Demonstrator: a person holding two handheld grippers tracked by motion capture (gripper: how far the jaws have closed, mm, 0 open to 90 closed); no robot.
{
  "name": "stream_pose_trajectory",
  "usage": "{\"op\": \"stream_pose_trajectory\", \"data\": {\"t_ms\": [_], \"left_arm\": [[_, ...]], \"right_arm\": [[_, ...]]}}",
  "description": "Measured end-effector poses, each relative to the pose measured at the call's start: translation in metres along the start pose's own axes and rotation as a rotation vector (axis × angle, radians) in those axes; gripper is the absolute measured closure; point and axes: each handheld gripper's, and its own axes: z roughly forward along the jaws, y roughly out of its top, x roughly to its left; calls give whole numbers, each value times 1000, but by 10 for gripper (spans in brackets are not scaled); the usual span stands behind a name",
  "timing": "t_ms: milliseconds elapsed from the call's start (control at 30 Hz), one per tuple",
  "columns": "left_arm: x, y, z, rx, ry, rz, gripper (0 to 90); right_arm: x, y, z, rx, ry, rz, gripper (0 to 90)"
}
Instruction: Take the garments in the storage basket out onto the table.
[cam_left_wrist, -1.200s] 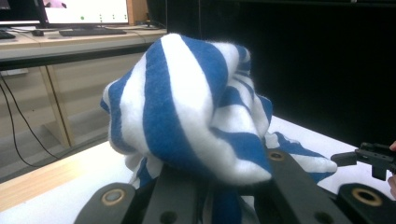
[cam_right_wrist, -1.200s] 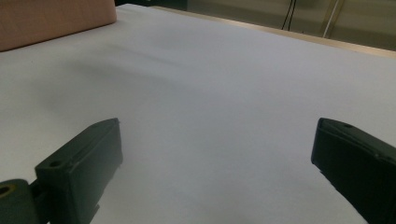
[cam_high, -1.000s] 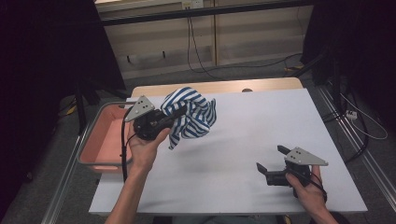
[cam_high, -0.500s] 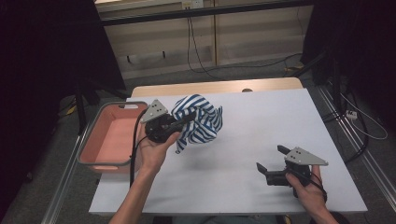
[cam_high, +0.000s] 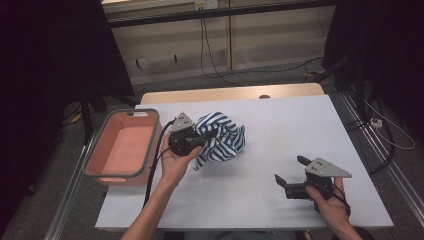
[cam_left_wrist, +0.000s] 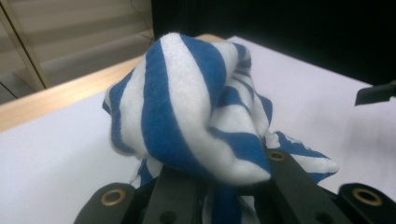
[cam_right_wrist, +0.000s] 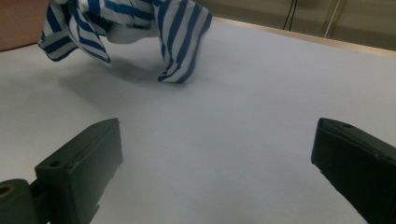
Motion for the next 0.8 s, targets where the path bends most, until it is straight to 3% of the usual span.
{"op": "stream_pose_trajectory", "data": {"t_ms": [100, 267, 533, 800], "left_arm": [[2, -6, 8, 41, 18, 16, 823], [6, -15, 18, 60, -1, -8, 822], [2, -27, 36, 126, -8, 26, 819], [4, -37, 47, 171, -7, 17, 815]], "right_arm": [[0, 0, 0, 1, -2, 0, 16], [0, 0, 1, 2, -1, 0, 16], [0, 0, 1, 2, -2, 0, 16], [-1, 0, 0, -1, -1, 0, 16]]}}
